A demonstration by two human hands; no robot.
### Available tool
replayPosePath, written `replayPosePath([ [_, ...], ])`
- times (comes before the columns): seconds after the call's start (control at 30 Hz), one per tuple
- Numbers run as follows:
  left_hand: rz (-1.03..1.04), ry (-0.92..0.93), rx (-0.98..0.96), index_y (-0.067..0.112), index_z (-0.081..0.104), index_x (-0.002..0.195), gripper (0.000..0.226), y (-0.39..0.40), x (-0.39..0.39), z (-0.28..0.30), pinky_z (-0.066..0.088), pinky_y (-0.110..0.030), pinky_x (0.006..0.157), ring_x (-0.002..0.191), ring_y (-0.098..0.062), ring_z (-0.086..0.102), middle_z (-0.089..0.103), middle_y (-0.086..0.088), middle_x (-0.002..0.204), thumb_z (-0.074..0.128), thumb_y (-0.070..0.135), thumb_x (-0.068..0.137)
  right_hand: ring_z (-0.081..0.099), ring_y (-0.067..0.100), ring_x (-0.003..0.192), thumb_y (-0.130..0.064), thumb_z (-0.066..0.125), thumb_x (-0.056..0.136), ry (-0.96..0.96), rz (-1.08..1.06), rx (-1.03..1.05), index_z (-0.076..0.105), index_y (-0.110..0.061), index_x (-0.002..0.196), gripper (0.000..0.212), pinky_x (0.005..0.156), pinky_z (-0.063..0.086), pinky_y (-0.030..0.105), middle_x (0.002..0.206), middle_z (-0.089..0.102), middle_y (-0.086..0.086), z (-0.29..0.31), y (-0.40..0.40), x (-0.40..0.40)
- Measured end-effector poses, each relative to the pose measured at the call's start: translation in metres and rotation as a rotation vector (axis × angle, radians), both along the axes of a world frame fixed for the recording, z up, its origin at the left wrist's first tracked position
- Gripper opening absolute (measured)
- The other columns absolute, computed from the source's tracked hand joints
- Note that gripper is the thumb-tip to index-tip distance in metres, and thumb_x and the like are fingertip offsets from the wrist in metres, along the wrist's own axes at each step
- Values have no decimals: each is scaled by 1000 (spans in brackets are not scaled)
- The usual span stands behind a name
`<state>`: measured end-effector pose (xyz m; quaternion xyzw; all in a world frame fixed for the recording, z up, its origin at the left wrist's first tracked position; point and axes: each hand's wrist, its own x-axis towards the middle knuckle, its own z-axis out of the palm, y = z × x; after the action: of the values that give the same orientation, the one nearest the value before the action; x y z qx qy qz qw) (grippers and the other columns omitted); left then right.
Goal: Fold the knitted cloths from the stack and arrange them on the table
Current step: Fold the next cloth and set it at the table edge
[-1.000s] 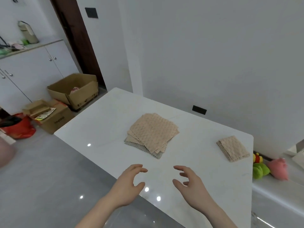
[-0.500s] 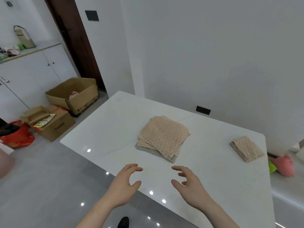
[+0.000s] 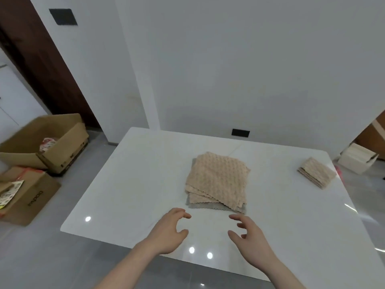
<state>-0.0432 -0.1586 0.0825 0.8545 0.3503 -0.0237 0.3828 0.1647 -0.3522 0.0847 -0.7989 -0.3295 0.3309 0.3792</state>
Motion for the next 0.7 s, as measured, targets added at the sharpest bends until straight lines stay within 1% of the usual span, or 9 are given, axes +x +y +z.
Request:
replayPosePath([
  [0.1, -59, 6, -3, 38, 53, 136, 43, 12, 8, -2, 29, -15, 105, 134, 0, 41, 36, 26, 144, 58, 33, 94, 51, -5, 118, -27, 66, 91, -52, -26, -27, 55, -46, 122, 38, 97, 45, 24, 130, 50, -29, -3, 3, 0],
  [0.27, -116, 7, -24, 34, 52, 138, 44, 25, 29, -3, 37, -22, 109, 127, -4, 45, 39, 20, 145, 58, 32, 94, 53, -2, 113, -27, 69, 90, -122, -43, -52, 54, -44, 125, 42, 96, 47, 26, 129, 49, -25, -14, 12, 14],
  [0.37, -135, 9, 1, 33, 52, 139, 46, 28, 38, -11, 37, -22, 109, 129, -4, 45, 38, 20, 145, 57, 32, 94, 54, 0, 112, -27, 69, 89, -144, -51, -62, 54, -42, 127, 43, 96, 48, 27, 128, 49, -24, -26, 16, 24],
  [0.5, -146, -17, 44, 36, 51, 137, 46, 29, 49, -36, 32, -16, 107, 135, 1, 38, 30, 25, 148, 56, 32, 92, 55, 3, 114, -23, 69, 89, -182, -75, -21, 56, -39, 126, 42, 97, 48, 28, 126, 50, -22, -53, 28, 42],
  [0.57, -153, -15, 72, 36, 50, 139, 49, 35, 56, -52, 28, -15, 108, 138, 0, 35, 27, 24, 150, 56, 31, 91, 54, 3, 115, -22, 68, 90, -190, -99, -4, 54, -40, 125, 42, 97, 47, 26, 125, 50, -21, -71, 35, 49],
  [0.7, -130, -47, 87, 37, 46, 140, 54, 59, 80, -83, 32, -17, 106, 132, -4, 41, 31, 25, 142, 58, 28, 89, 51, 6, 118, -23, 68, 89, -232, -118, -23, 53, -39, 128, 45, 96, 39, 21, 126, 49, -21, -112, 50, 61],
])
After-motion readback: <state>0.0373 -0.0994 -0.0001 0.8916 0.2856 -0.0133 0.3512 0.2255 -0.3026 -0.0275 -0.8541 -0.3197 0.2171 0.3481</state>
